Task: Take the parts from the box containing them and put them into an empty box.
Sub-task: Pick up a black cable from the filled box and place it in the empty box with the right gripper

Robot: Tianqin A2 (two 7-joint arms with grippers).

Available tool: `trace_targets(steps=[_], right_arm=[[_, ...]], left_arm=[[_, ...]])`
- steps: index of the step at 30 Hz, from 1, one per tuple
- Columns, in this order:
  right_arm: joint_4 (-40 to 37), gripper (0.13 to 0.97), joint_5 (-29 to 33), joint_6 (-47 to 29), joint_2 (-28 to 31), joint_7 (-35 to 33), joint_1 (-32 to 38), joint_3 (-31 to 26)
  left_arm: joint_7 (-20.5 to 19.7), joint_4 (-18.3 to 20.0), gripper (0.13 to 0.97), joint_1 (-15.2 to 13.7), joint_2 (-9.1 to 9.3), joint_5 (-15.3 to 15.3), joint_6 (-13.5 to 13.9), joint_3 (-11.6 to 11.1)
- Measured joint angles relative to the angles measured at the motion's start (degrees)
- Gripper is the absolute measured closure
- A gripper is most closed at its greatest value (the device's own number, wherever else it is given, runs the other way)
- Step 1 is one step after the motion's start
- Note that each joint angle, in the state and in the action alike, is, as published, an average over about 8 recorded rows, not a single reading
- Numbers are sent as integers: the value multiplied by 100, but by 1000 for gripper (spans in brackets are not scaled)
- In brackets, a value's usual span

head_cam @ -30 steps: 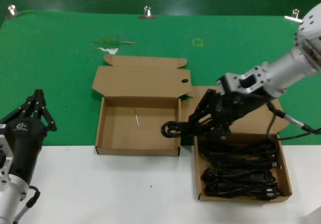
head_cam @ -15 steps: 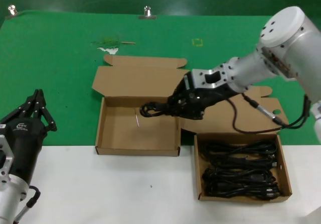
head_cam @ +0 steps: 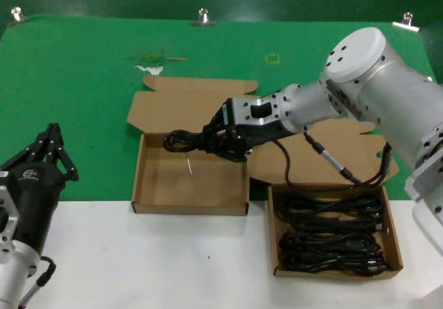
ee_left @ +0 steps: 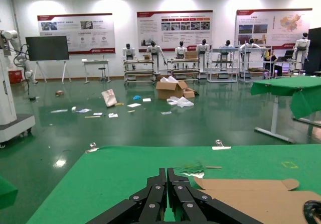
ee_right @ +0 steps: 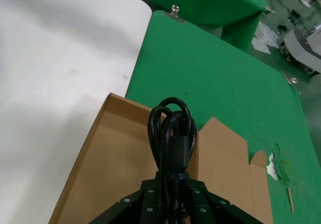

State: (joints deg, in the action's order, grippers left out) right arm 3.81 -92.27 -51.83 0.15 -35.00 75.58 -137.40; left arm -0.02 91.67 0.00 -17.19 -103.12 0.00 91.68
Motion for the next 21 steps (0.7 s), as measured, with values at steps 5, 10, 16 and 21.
trace_targets(steps=[5, 10, 16, 21], right_arm=[[142, 886, -973, 213, -10, 42, -102, -963], [251, 886, -1626, 384, -13, 57, -203, -1623], [369, 886, -1955, 619, -15, 1, -371, -1941], [436, 886, -2038, 772, -15, -72, -483, -2011]], left_arm=[[0, 0, 946, 0, 0, 0, 0, 0], [0, 0, 946, 0, 0, 0, 0, 0], [0, 0, 946, 0, 0, 0, 0, 0], [0, 0, 946, 0, 0, 0, 0, 0]])
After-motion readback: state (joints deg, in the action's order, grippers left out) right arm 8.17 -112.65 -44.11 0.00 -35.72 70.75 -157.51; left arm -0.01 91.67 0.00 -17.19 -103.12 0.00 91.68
